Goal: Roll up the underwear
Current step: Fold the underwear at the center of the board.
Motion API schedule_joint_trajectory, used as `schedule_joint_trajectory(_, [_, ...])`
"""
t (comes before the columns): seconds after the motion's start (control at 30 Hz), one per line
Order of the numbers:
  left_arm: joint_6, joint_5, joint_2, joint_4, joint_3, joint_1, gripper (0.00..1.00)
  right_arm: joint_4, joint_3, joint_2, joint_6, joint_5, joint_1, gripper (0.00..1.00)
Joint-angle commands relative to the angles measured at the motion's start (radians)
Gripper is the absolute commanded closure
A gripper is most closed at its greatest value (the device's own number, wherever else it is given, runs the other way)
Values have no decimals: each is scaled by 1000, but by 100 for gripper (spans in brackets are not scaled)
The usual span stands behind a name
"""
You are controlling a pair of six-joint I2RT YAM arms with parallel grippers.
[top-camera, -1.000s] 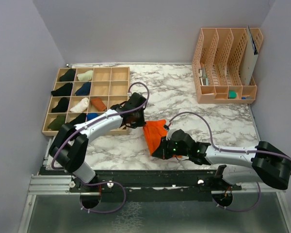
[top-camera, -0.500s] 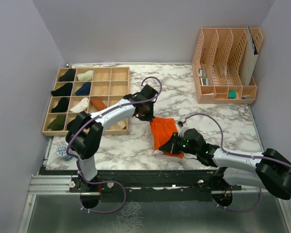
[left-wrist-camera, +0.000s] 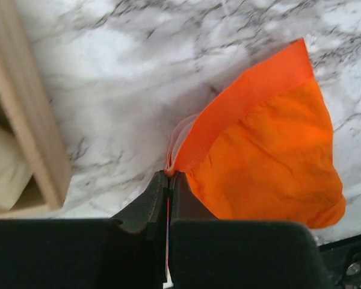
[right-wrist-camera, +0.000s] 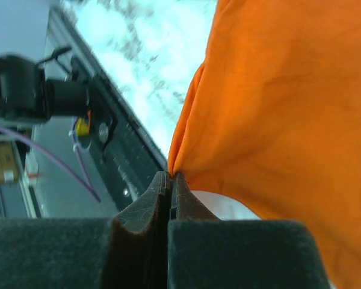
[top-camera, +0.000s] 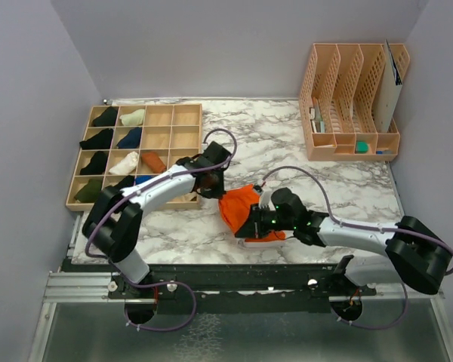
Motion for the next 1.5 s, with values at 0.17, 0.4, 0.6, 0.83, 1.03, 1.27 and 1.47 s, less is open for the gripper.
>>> schedule_joint_trajectory(0.17, [-23, -52, -301, -91, -193, 66, 100, -48, 162, 152, -61, -57, 210, 100])
schedule_joint_trajectory(0.4, [2, -19, -267, -129, -138, 75, 100, 122, 44, 141, 115, 41, 210, 100])
schedule_joint_trajectory(0.6, [4, -32, -152, -131, -57, 62, 100, 137, 8, 110, 160, 103, 190, 100])
schedule_joint_trajectory(0.83, [19, -35, -24, -137, 68, 34, 100, 309, -130, 87, 292, 58, 82, 100])
schedule_joint_trajectory(1.03, [32, -28, 91, -147, 149, 12, 100, 325, -168, 94, 322, 88, 61, 100])
schedule_joint_trajectory(1.27, [50, -34, 211, -190, 320, -37, 100, 368, -257, 33, 393, 160, 47, 100])
schedule_joint_trajectory(1.47, [56, -32, 304, -210, 412, -74, 100, 288, -306, -50, 466, 250, 46, 100])
